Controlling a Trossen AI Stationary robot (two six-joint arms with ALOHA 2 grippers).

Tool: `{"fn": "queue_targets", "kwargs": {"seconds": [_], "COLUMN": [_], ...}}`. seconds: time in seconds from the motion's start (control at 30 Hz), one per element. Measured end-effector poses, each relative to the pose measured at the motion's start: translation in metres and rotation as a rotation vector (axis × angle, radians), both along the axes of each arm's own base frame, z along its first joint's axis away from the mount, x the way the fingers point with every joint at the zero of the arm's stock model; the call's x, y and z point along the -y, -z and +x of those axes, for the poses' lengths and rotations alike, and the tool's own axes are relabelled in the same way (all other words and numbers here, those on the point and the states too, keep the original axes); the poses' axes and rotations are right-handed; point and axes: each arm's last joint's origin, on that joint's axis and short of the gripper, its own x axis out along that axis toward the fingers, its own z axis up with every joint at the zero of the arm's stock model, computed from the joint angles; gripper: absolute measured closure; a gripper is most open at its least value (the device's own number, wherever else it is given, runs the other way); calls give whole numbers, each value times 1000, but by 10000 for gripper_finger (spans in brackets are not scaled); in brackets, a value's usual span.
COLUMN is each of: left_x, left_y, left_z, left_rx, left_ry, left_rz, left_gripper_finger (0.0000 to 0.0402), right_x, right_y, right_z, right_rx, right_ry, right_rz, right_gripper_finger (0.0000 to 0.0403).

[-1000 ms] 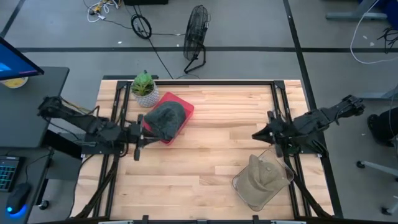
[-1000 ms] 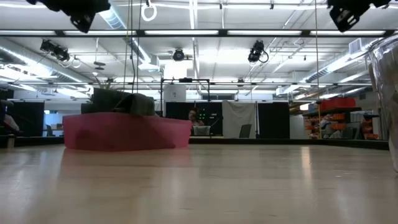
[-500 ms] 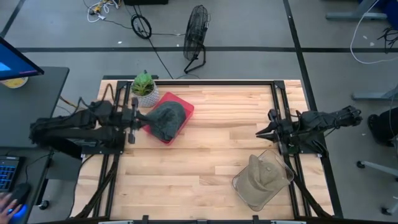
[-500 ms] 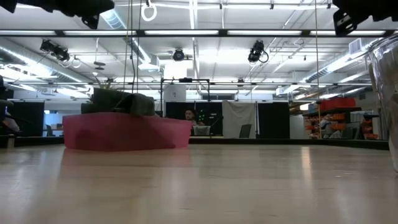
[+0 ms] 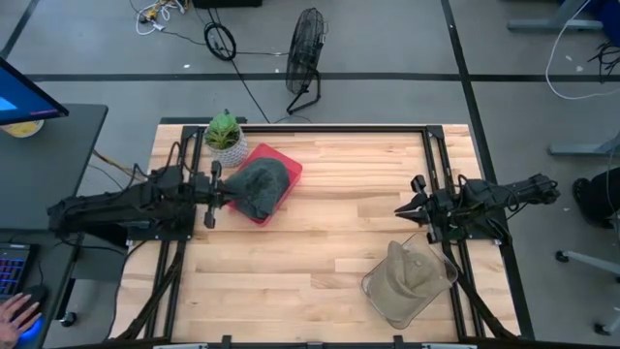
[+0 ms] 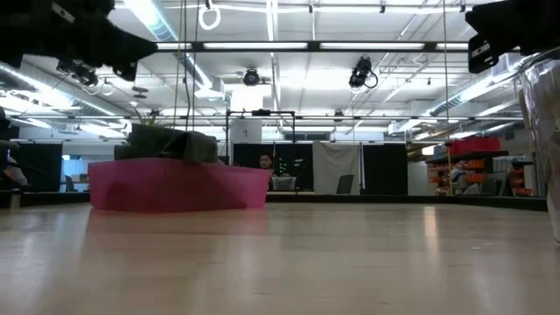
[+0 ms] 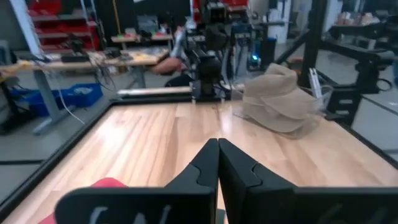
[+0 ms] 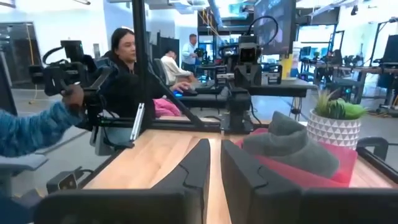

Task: Pick & Place hat
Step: Return to Home Position

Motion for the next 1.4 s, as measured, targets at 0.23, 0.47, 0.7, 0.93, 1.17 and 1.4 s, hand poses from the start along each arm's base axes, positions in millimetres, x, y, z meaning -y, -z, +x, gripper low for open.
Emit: {"fn": "queue_targets", "kwargs": {"seconds": [0.23, 0.47, 0.7, 0.93, 1.17, 1.4], "left_x": [-6, -6, -8, -8, -8, -8], "left_y": [19, 38, 45, 51, 55, 54], "left_z": [-15, -22, -21, -21, -20, -20], "left_rx": [101, 168, 193, 132, 93, 105], "left_ry": [-86, -14, -21, 3, -11, -10], "left_rz": [34, 2, -15, -63, -87, -103], "left_gripper_finger": [395, 395, 395, 395, 395, 394], "right_x": [3, 4, 3, 6, 8, 8], "right_y": [-1, 1, 25, 34, 39, 39], "right_z": [-9, -9, -1, 1, 2, 1], "right_rx": [51, 71, 87, 26, -19, -19], "right_ry": [14, 33, 65, 162, 250, 248], "right_rz": [-14, 4, 43, 90, 107, 123], "right_gripper_finger": [360, 360, 360, 360, 360, 360]}}
